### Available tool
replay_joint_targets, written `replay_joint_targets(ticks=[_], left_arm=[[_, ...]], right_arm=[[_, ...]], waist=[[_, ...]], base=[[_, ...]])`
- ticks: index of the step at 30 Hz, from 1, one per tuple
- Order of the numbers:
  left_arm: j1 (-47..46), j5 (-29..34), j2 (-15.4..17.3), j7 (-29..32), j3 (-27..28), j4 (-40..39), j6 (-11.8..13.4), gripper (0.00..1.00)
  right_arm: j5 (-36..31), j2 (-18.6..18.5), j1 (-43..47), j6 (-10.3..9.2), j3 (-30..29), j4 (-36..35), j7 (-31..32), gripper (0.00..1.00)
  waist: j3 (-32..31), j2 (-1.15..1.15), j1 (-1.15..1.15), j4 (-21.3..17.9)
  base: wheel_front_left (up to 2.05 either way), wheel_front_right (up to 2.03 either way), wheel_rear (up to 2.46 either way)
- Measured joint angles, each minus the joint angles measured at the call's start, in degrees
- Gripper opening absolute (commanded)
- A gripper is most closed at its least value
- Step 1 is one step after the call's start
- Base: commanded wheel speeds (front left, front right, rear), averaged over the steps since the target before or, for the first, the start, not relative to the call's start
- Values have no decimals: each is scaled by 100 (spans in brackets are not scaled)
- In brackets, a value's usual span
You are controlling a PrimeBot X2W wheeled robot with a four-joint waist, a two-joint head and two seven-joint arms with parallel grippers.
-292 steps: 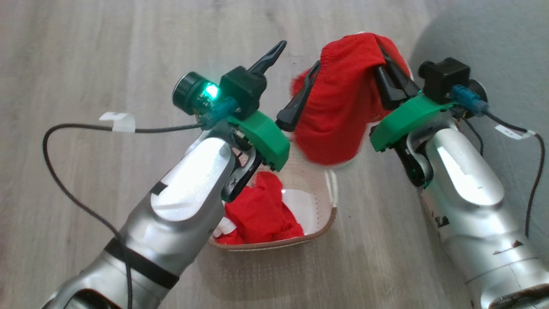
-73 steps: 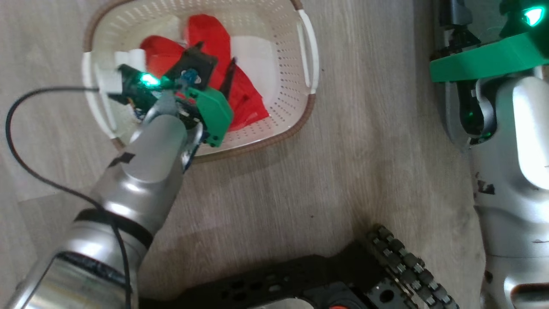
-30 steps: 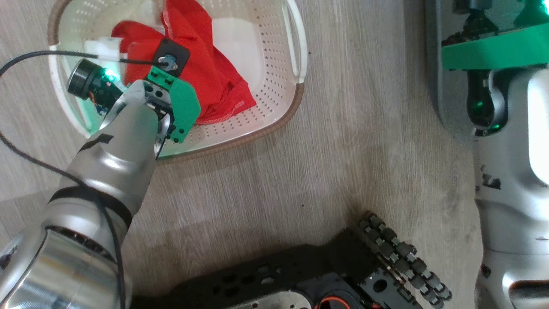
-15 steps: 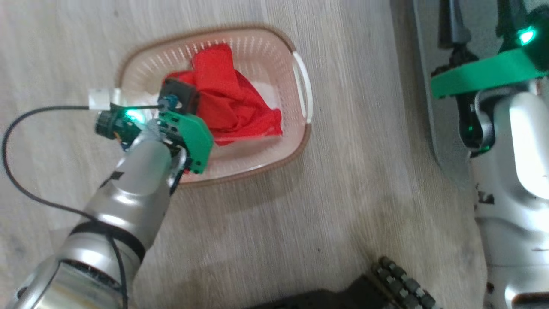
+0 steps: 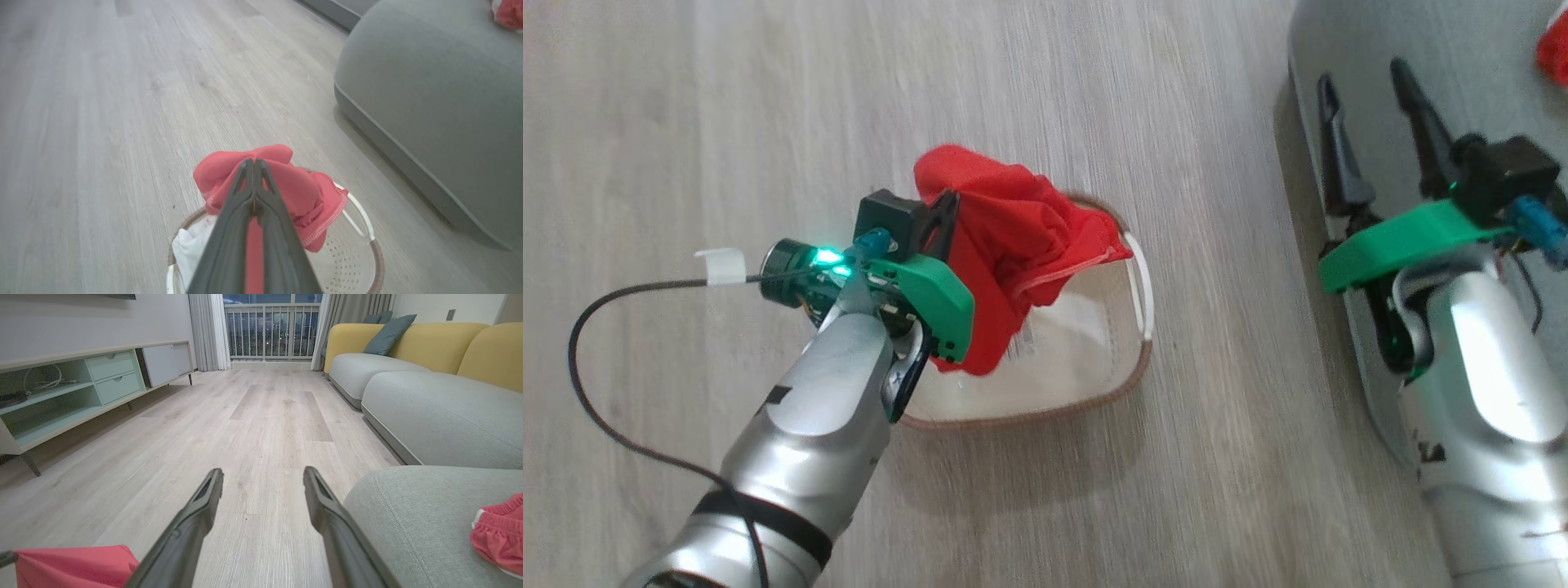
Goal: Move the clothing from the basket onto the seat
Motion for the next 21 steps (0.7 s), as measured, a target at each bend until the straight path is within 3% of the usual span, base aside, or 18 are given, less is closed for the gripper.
replay_joint_targets(ticks=[10, 21], left_arm=[[363, 319, 23, -1, 597, -1340, 79, 0], [154, 573, 65, -1, 705, -2024, -8, 0]], right_arm=[[88, -9, 436, 0, 130, 261, 0, 100], [187, 8, 783, 0, 210, 444, 1, 100]], waist=[[-975, 0, 0, 232], [-1479, 0, 0, 298]], base=[[0, 0, 0], [0, 0, 0]])
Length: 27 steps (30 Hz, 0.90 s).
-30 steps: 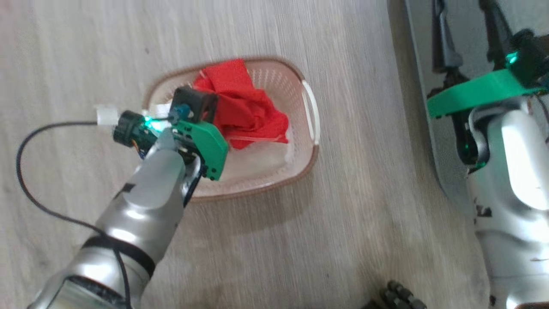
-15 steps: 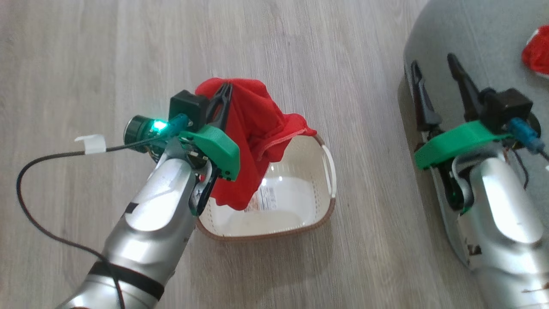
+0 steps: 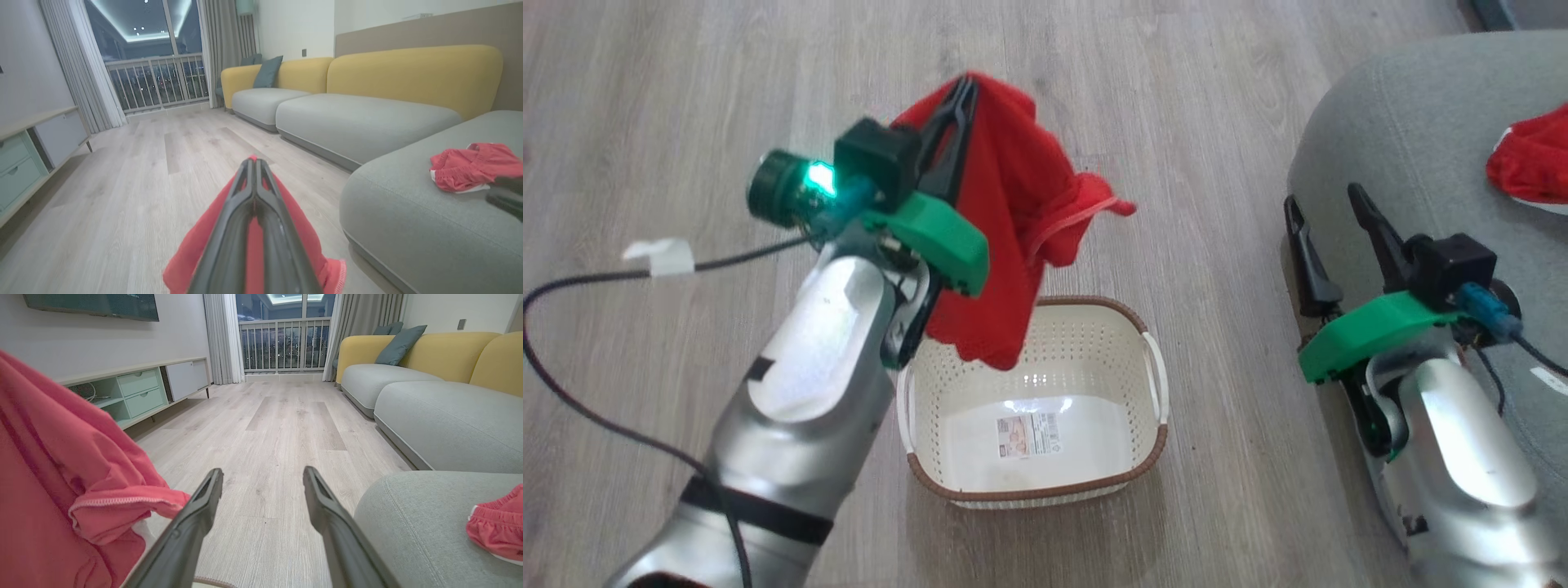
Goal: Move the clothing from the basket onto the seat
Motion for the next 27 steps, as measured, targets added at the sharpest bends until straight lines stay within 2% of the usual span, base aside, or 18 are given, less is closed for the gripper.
replay_joint_targets(ticks=[11, 15, 19, 24, 27], left_arm=[[-236, 27, -11, -18, -45, -366, -4, 0], [-236, 27, -25, -18, -124, -397, -26, 0], [-225, 27, -36, -16, -291, -445, -31, 0], [-219, 19, -45, -9, -478, -494, -48, 0], [-219, -53, -48, -9, -592, -527, -48, 0]], right_arm=[[15, 12, 92, -1, 125, -80, 0, 100], [129, 54, -38, -1, 781, -471, 0, 100], [154, 37, -616, -1, 1590, -710, 0, 100], [205, 20, -1435, 0, 2358, -636, -1, 100], [254, -5, -1837, 0, 2803, -336, -1, 100]], waist=[[-44, 0, 0, -41], [-34, 0, 1, -31], [-15, 0, 1, -2], [11, 0, 1, 59], [26, 0, 1, 114]], base=[[0, 0, 0], [0, 0, 0], [0, 0, 0], [0, 0, 0], [0, 0, 0]])
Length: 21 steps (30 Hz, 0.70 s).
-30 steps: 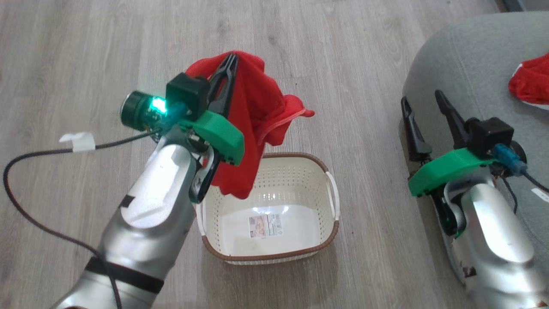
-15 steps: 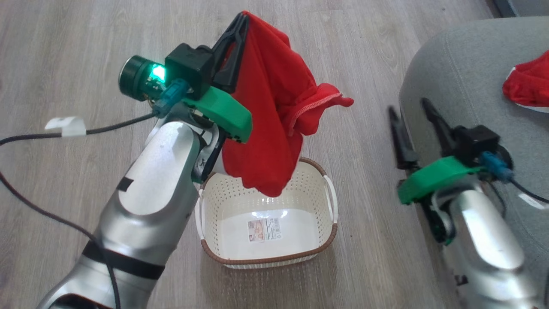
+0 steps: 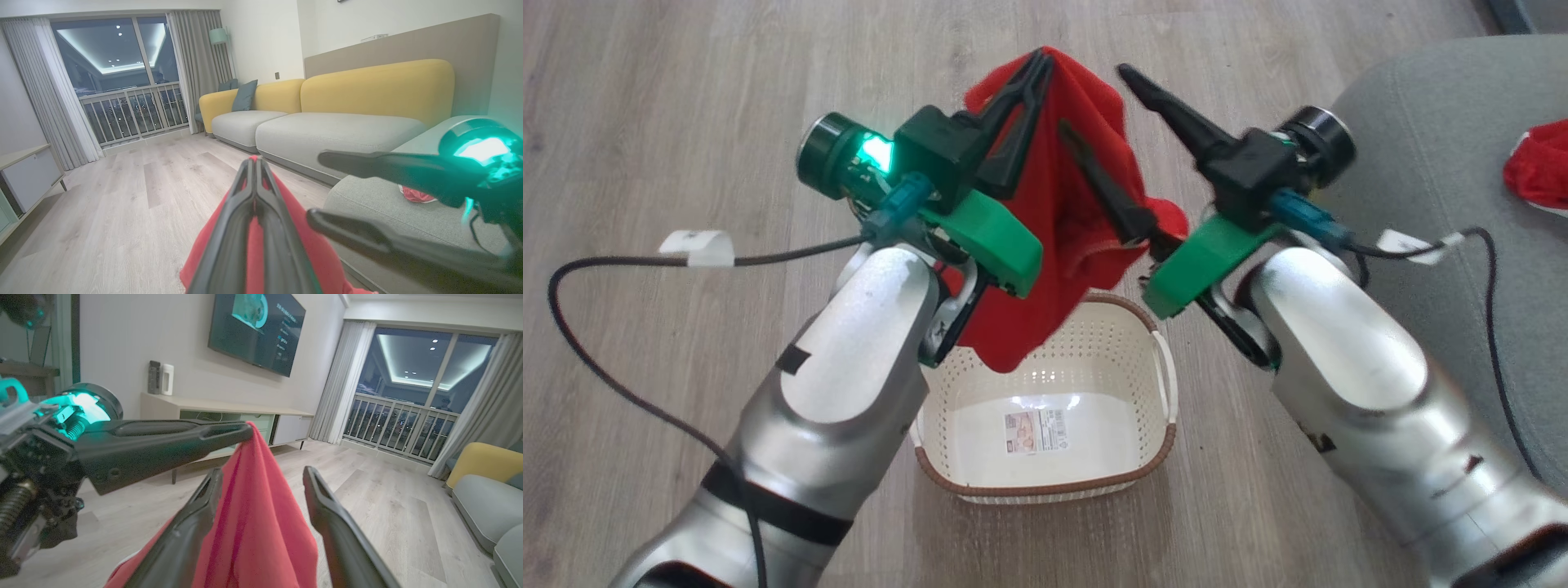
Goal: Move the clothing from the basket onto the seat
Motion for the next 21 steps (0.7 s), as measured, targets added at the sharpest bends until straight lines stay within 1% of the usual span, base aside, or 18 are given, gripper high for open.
replay_joint_targets(ticks=[1, 2, 6, 13, 16, 17, 19, 21], left_arm=[[0, -29, 0, 0, -42, -16, 0, 0], [0, -29, 0, 0, -42, -16, 0, 0], [-1, -84, -4, 0, -175, -100, 1, 0], [-1, -227, -8, 0, -435, -294, 12, 0], [-1, -285, -7, 0, -519, -367, 58, 0], [-1, -283, -5, 0, -547, -404, 60, 0], [-1, -292, -5, 0, -610, -477, 85, 0], [-1, -355, -7, 0, -648, -505, 88, 0]], right_arm=[[-1, 0, -104, 0, 138, 130, 0, 100], [-1, 0, -104, 0, 138, 130, 0, 100], [16, 10, -343, 0, 535, 717, 0, 100], [127, 71, -315, 0, 608, 1809, 0, 100], [242, 107, -219, 0, 772, 2213, 0, 100], [303, 134, -154, 0, 814, 2321, 0, 71], [439, 183, -46, 0, 913, 2493, 1, 0], [547, 192, 12, 0, 922, 2551, 1, 0]], waist=[[6, 0, 0, 19], [6, 0, 0, 19], [22, 0, 0, 115], [25, 0, 0, 330], [18, 0, 0, 411], [17, 0, 0, 433], [22, 0, 0, 470], [22, 0, 0, 498]], base=[[0, 0, 0], [0, 0, 0], [0, 0, 0], [0, 0, 0], [0, 0, 0], [0, 0, 0], [0, 0, 0], [0, 0, 0]])
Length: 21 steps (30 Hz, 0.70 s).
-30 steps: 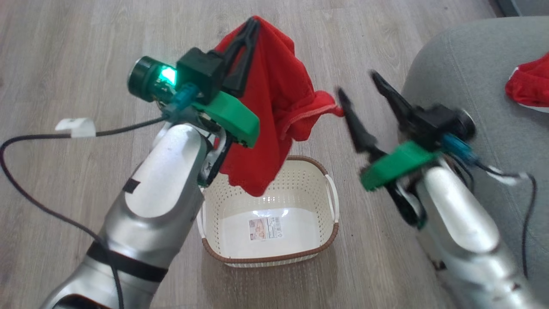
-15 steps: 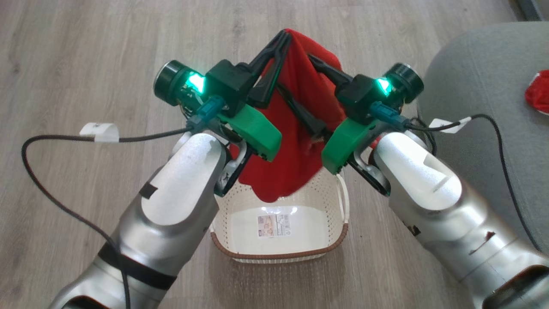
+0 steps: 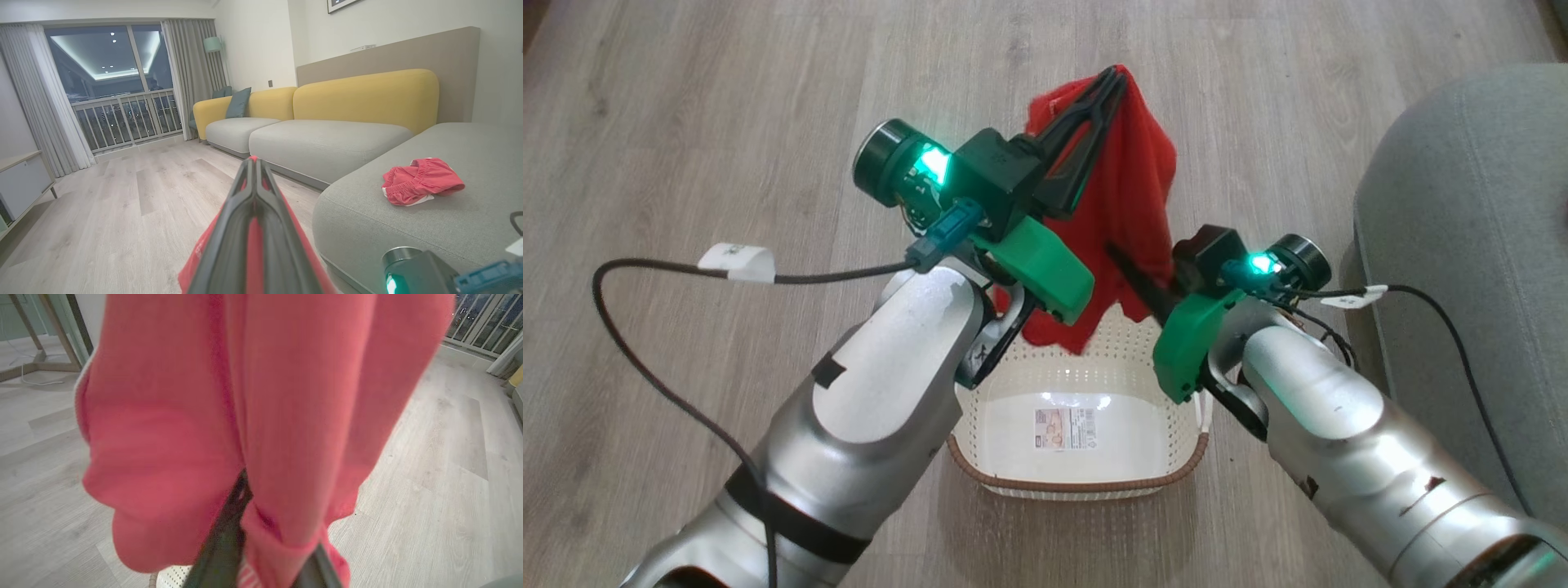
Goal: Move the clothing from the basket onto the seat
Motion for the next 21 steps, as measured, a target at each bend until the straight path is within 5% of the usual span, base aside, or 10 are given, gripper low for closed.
replay_joint_targets(ticks=[9, 10, 11, 21], left_arm=[[1, -79, 1, -1, -62, 138, 68, 0], [5, -82, 1, -1, -75, 188, 65, 36], [18, -99, 3, -1, -78, 214, 65, 100], [89, -120, 109, -9, -69, 569, 66, 100]], right_arm=[[103, -102, 3, 0, -432, -298, 1, 0], [100, -125, 7, 0, -511, -356, 1, 0], [96, -151, 15, 0, -599, -426, 1, 0], [-210, -417, 250, 0, -1590, -1293, 1, 0]], waist=[[1, 0, 0, -21], [3, 0, 0, -43], [8, 0, 0, -70], [196, 0, 0, -658]], base=[[0, 0, 0], [0, 0, 0], [0, 0, 0], [0, 0, 0]])
